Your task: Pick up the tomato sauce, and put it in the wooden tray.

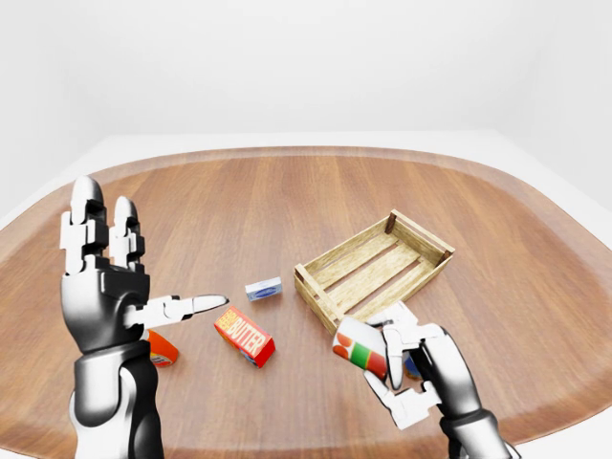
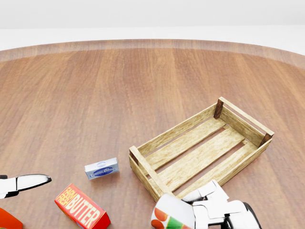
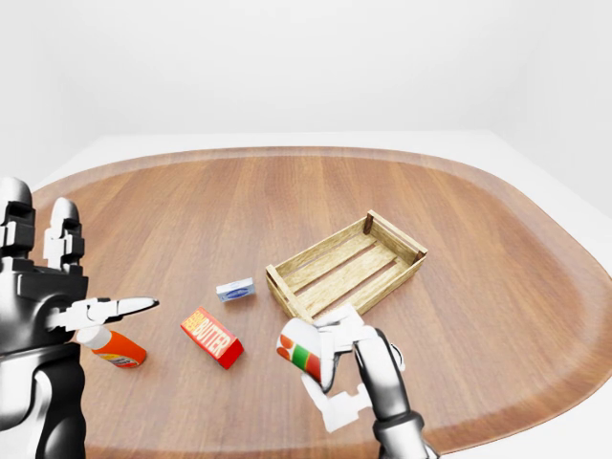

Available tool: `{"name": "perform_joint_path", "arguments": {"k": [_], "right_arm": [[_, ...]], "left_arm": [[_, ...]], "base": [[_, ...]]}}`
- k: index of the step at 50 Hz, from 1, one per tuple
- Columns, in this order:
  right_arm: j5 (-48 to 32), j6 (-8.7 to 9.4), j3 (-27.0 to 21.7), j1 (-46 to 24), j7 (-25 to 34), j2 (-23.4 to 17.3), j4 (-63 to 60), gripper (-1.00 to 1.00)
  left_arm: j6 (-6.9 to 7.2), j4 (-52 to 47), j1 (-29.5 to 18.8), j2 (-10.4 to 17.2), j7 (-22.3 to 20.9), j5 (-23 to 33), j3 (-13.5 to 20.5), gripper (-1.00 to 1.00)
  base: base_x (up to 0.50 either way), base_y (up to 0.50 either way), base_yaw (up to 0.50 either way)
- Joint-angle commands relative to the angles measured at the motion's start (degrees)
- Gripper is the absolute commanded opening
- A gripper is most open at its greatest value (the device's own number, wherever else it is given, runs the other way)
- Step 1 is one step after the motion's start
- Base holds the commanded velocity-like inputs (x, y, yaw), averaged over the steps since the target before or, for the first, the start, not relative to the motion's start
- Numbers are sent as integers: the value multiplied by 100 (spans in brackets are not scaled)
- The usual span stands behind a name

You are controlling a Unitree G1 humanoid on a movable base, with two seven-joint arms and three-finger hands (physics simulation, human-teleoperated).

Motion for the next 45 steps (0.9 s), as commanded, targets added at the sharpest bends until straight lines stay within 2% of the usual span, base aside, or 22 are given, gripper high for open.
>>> {"name": "perform_joint_path", "arguments": {"k": [1,10,19,25,45], "right_arm": [[2,147,-71,-224,-14,76,-669,-100],[-58,371,-113,-497,17,167,-682,-100],[-129,989,-382,-1226,157,389,-661,-100],[-234,1000,-601,-1831,176,515,-355,-100],[-692,1000,-1069,-2888,133,529,1167,-100]], "left_arm": [[0,4,5,-2,-3,6,-2,100],[0,-12,20,-11,-5,15,-14,100],[0,-14,37,-24,-13,37,-23,100],[0,-20,45,-30,-16,46,-31,100],[0,-13,38,-27,-17,51,-26,100]], "base": [[0,0,0],[0,0,0],[0,0,0],[0,0,0],[0,0,0]]}}
